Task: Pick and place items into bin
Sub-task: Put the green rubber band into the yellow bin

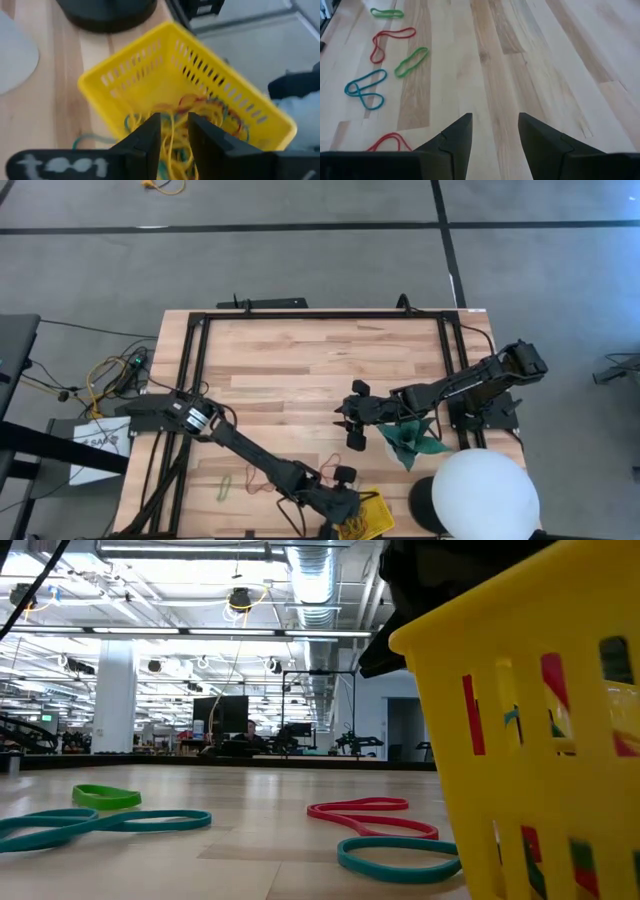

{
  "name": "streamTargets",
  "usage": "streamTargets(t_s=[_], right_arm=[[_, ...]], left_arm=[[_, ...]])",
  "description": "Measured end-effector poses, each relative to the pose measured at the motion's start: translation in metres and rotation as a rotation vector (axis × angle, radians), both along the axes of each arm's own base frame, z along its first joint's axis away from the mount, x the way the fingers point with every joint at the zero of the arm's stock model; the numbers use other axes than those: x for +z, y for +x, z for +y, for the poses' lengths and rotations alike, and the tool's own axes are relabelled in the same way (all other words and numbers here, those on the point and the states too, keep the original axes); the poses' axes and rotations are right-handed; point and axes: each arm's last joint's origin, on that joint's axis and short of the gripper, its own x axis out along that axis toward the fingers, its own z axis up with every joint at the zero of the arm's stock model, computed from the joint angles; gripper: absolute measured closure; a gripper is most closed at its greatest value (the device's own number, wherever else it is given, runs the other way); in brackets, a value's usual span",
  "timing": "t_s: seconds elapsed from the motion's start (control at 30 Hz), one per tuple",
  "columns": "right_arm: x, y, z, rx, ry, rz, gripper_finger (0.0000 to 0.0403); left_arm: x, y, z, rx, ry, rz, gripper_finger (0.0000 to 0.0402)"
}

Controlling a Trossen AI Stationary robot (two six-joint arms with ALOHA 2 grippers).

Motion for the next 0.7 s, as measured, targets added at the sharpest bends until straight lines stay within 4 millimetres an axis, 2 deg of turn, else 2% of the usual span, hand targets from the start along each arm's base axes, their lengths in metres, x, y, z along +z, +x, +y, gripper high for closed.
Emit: streamTargets(t_s=[0.27,0.43,0.57,0.7], right_arm=[[0.0,0.0,-0.001,-0.034,0.04,-0.002,0.025],[0.0,0.0,-0.001,-0.034,0.04,-0.002,0.025],[0.0,0.0,0.0,-0.033,0.041,-0.002,0.025],[-0.001,-0.001,-0.001,-0.041,0.047,0.01,0.025]], left_arm=[[0.018,-0.006,0.006,0.062,0.056,0.157,0.0317],[0.037,-0.012,0.012,0.101,0.193,0.23,0.0321],[0.057,-0.022,0.021,0.146,0.285,0.287,0.0321],[0.093,-0.038,0.027,0.16,0.302,0.259,0.0321]])
